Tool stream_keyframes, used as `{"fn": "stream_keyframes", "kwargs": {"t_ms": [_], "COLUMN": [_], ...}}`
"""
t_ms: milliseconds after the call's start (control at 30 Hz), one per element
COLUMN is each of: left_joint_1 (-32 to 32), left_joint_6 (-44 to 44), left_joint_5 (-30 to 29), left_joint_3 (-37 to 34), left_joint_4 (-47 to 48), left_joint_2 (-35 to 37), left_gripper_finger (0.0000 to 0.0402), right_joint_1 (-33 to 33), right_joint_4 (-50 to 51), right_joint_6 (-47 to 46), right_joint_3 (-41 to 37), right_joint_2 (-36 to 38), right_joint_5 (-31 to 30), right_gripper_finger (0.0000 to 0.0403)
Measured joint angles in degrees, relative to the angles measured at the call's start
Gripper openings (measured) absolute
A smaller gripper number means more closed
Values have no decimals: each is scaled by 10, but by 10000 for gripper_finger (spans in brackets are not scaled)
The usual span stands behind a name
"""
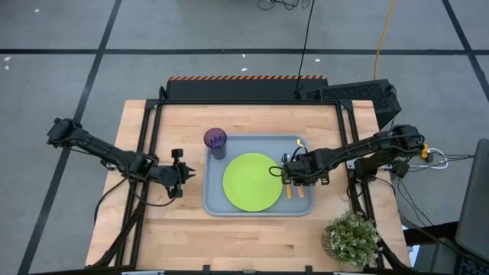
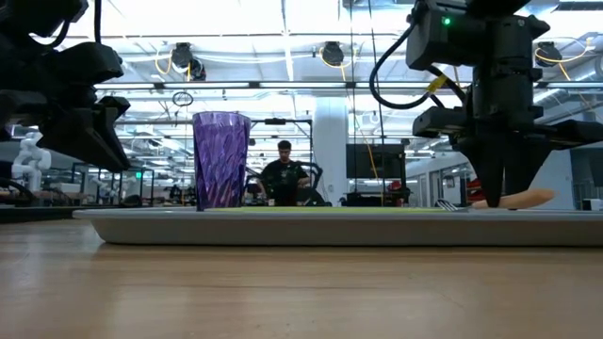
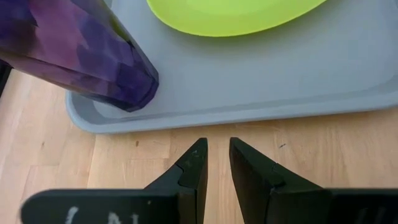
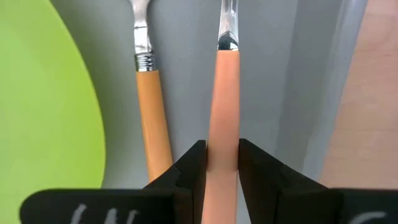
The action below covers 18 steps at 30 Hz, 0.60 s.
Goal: Pick and place plate/cup/fork/spoon on tray
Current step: Adjust the light orange fork on the gray serving tray
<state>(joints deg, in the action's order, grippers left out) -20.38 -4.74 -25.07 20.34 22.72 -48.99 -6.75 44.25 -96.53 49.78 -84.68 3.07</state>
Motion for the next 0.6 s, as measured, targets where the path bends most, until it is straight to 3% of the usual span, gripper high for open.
{"fn": "stream_keyframes", "kwargs": {"t_ms": [600], "left_joint_1": [-19], "left_joint_6": [-5], "left_joint_5": [1], "left_joint_3": [0], "left_joint_4": [2], "left_joint_2": [0], "left_gripper_finger": [72], "right_joint_1": [-1], "right_joint_4": [-22], "right_joint_6": [42], "right_joint_3": [0], "right_joint_2": [-22], "right_joint_5": [0], "right_gripper_finger": [73]}}
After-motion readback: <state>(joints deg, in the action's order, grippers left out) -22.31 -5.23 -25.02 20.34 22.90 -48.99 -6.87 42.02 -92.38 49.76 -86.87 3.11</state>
